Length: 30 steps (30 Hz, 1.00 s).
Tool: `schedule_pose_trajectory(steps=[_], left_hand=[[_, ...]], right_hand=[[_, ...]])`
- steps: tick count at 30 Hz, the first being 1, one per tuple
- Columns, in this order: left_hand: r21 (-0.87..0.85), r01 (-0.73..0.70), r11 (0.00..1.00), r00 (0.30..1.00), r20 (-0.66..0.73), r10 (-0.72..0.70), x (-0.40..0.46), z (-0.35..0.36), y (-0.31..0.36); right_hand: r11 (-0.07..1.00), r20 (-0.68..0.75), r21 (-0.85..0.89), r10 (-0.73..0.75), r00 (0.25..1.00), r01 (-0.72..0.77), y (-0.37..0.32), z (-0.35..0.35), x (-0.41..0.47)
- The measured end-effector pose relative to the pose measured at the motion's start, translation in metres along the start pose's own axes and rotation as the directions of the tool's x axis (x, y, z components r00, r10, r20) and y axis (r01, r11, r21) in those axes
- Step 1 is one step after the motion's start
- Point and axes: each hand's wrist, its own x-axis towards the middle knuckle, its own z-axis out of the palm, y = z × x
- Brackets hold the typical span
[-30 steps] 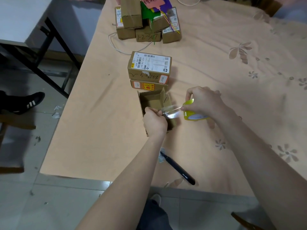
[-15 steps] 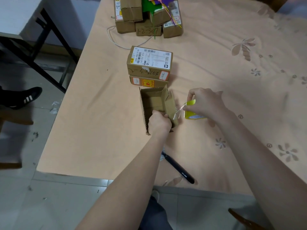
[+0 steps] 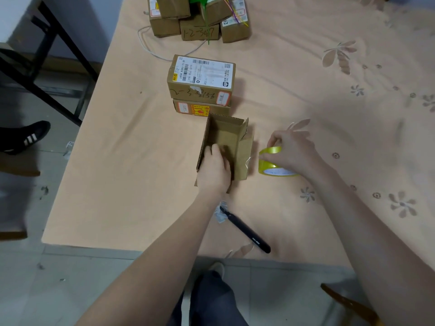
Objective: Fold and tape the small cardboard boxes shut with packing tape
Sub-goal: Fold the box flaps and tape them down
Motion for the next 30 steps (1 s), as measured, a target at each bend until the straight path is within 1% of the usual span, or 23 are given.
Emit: schedule_pose_trajectory(steps=[2, 3, 4, 6, 7, 8, 10, 13, 15, 17, 20, 22, 25, 27, 30], left_hand=[[-0.151, -0.122, 0.981, 0.993, -0.015, 0.121, -0.002, -0.010, -0.002], [-0.175, -0.178, 0.968, 0.983, 0.023, 0.185, -0.004, -0.016, -0.004], [-0.164, -0.220, 0.962, 0.967, 0.095, 0.237, -0.007, -0.020, -0.004], [-0.018, -0.272, 0.962, 0.928, 0.260, 0.267, -0.015, -0.021, -0.003], [0.078, -0.286, 0.955, 0.916, 0.316, 0.249, -0.017, -0.019, -0.001], [0.160, -0.291, 0.943, 0.913, 0.342, 0.223, -0.019, -0.016, 0.001], [0.252, -0.292, 0.923, 0.922, 0.332, 0.201, -0.021, -0.009, 0.005], [0.301, -0.298, 0.906, 0.937, 0.273, 0.217, -0.020, -0.008, 0.010], [0.318, -0.308, 0.897, 0.939, 0.252, 0.233, -0.019, -0.012, 0.007], [0.275, -0.292, 0.916, 0.937, 0.272, 0.217, -0.017, -0.018, 0.001], [0.184, -0.292, 0.938, 0.925, 0.305, 0.228, -0.016, -0.026, -0.008], [0.142, -0.318, 0.937, 0.920, 0.287, 0.269, -0.016, -0.031, -0.016], [-0.029, -0.359, 0.933, 0.902, 0.246, 0.355, -0.017, -0.038, -0.027], [-0.110, -0.391, 0.914, 0.884, 0.230, 0.406, -0.016, -0.042, -0.031], [-0.126, -0.418, 0.900, 0.870, 0.230, 0.436, -0.010, -0.046, -0.035]], right_hand=[[0.999, 0.012, 0.036, -0.009, 1.000, 0.008, 0.001, 0.002, -0.005], [0.999, 0.019, 0.045, -0.010, 1.000, 0.009, 0.000, 0.004, -0.008], [0.998, 0.026, 0.056, -0.008, 1.000, 0.007, 0.000, 0.005, -0.010], [0.995, 0.035, 0.099, -0.006, 0.999, 0.002, -0.001, 0.008, -0.015], [0.992, 0.033, 0.123, -0.002, 0.999, -0.002, -0.001, 0.009, -0.017], [0.990, 0.028, 0.142, 0.004, 1.000, -0.008, -0.001, 0.010, -0.020], [0.986, 0.007, 0.163, 0.022, 1.000, -0.023, 0.000, 0.013, -0.026], [0.979, -0.031, 0.202, 0.049, 0.998, -0.041, 0.001, 0.018, -0.034], [0.967, -0.027, 0.251, 0.059, 0.998, -0.051, -0.001, 0.026, -0.039], [0.943, 0.022, 0.324, 0.074, 0.997, -0.077, -0.003, 0.036, -0.044], [0.871, 0.091, 0.477, 0.088, 0.992, -0.121, -0.009, 0.051, -0.051], [0.860, 0.061, 0.501, 0.076, 0.995, -0.097, -0.015, 0.058, -0.055], [0.848, 0.017, 0.528, 0.042, 0.999, -0.045, -0.024, 0.066, -0.058], [0.805, 0.015, 0.592, 0.036, 0.999, -0.038, -0.028, 0.070, -0.060], [0.722, 0.006, 0.691, 0.042, 0.999, -0.034, -0.033, 0.073, -0.060]])
